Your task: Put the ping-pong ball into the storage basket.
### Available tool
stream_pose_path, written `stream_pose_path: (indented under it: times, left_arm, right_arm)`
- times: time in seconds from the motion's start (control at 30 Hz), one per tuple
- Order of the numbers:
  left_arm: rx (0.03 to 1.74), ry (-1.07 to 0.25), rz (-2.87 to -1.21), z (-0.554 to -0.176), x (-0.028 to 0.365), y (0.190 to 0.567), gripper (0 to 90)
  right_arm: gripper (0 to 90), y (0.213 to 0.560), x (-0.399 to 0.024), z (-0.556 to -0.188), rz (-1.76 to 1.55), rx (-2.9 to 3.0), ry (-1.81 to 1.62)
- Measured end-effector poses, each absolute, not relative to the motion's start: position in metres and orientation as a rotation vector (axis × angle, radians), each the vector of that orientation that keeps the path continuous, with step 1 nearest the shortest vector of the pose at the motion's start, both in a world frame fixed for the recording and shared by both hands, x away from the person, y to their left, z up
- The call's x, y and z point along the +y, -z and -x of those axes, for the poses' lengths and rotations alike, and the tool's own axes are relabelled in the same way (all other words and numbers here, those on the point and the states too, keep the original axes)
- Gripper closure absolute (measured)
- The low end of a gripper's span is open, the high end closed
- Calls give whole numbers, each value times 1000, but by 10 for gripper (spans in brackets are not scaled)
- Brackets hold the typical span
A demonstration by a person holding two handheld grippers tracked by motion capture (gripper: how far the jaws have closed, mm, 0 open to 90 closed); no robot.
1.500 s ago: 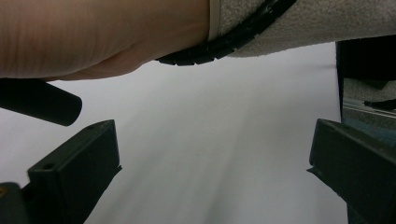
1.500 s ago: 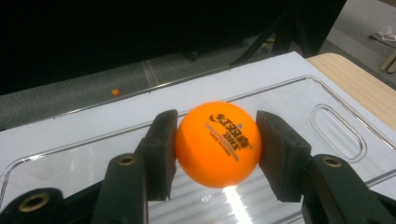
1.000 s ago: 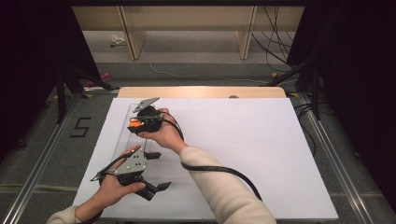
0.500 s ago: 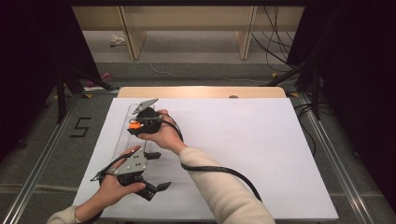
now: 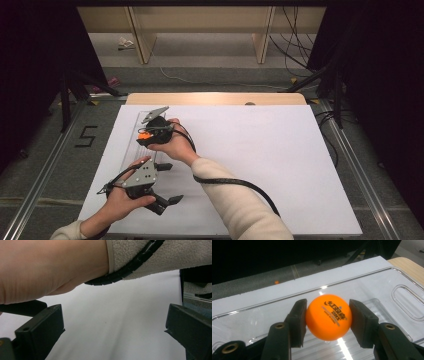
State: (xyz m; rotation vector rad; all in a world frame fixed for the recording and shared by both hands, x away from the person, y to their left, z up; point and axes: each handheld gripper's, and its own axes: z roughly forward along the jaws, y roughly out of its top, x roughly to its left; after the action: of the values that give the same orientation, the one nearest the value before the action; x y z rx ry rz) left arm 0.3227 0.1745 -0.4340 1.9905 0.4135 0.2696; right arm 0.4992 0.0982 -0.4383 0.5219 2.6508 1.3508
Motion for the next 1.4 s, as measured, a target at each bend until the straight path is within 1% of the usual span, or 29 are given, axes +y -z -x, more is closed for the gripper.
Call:
stream_pose_path:
  times: [1.27, 1.33, 1.4]
  left_arm:
    - [413, -268, -1991, -323, 174, 434, 12]
    - [413, -268, -1991, -323, 174, 434, 12]
    - [413, -268, -1991, -323, 174, 434, 12]
  right_arm:
    - [509, 447, 100, -500, -521, 2683, -1313]
    - [498, 447, 100, -500, -520, 2683, -1312]
    - [467, 447, 100, -500, -522, 2678, -1316]
